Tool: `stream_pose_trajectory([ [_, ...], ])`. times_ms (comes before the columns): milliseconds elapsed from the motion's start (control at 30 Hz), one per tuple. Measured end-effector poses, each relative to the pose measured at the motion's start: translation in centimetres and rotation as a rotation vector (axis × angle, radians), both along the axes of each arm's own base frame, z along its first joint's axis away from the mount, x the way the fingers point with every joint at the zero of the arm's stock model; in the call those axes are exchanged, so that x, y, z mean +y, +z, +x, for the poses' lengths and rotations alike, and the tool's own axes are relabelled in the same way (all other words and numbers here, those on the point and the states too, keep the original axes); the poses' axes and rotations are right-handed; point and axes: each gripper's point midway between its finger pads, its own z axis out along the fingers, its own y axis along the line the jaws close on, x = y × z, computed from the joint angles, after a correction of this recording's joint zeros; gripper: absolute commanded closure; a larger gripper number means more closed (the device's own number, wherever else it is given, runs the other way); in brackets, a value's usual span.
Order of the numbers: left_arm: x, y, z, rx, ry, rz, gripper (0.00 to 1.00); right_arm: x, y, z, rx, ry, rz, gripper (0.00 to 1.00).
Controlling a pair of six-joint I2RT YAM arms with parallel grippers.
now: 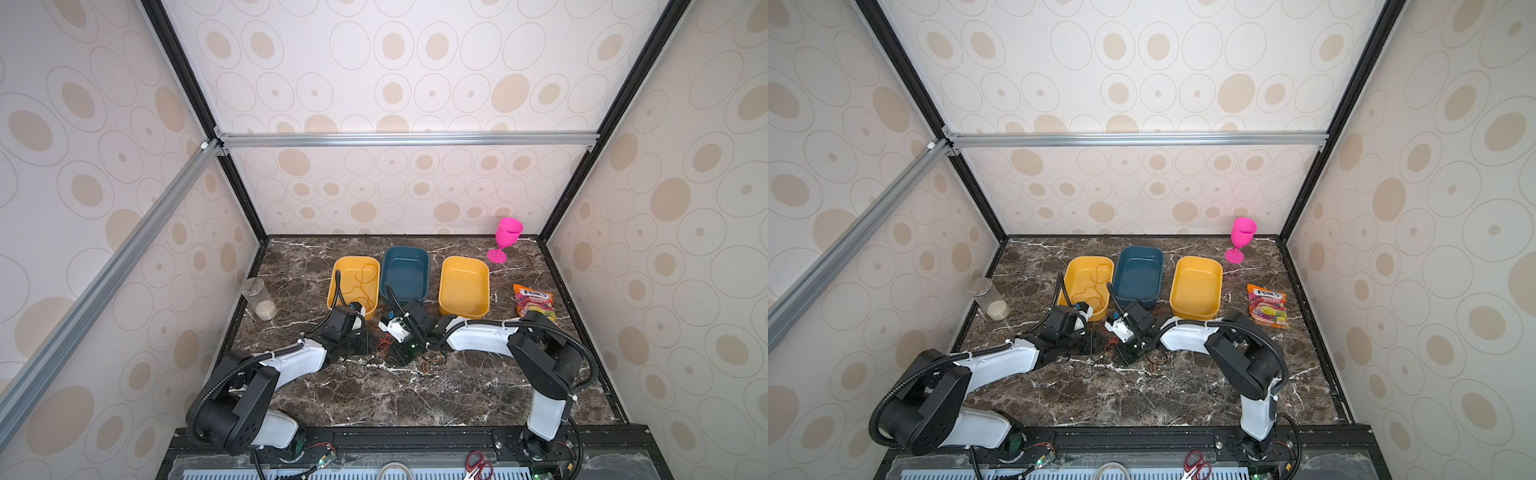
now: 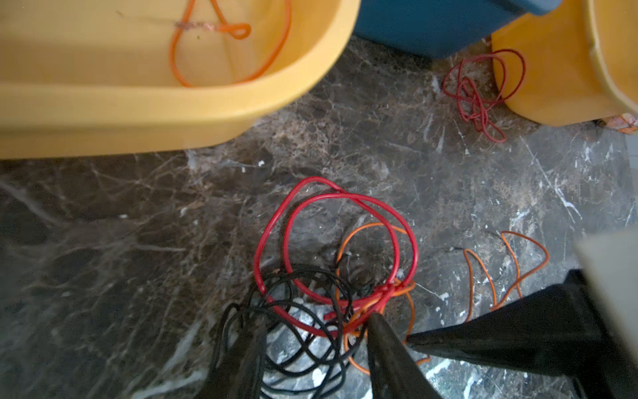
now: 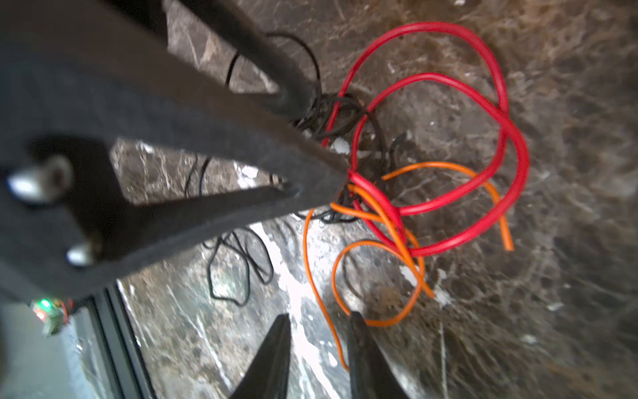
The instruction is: Untangle the cables
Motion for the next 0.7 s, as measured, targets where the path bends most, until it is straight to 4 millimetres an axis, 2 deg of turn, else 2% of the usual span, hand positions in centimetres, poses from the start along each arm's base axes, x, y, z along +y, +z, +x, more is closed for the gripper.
stream_pose_trajectory([
  [67, 0.0, -0.3, -0.1, 0.005, 0.003, -0.002, 0.55, 0.0, -0.3, -0.1, 0.017, -0.007, -0.002, 0.89],
  [200, 0.1, -0.5, -0.1, 0.004, 0.018, -0.010, 0.60, -0.1, -0.4, -0.1, 0.026, -0.022, -0.007, 1.00],
  [400, 0.5, -0.9, -0.1, -0.008, 0.040, -0.007, 0.64, -1.4, -0.1, -0.8, 0.020, -0.043, -0.014, 1.00],
  [600, 0.9, -1.0, -0.1, -0.014, 0.053, 0.002, 0.64, -3.3, 2.4, -1.2, -0.023, -0.092, 0.012, 1.00],
  [700, 1.0, -1.0, -0.3, -0.017, 0.057, 0.001, 0.64, -4.9, 3.3, -0.8, -0.037, -0.141, 0.017, 1.00],
])
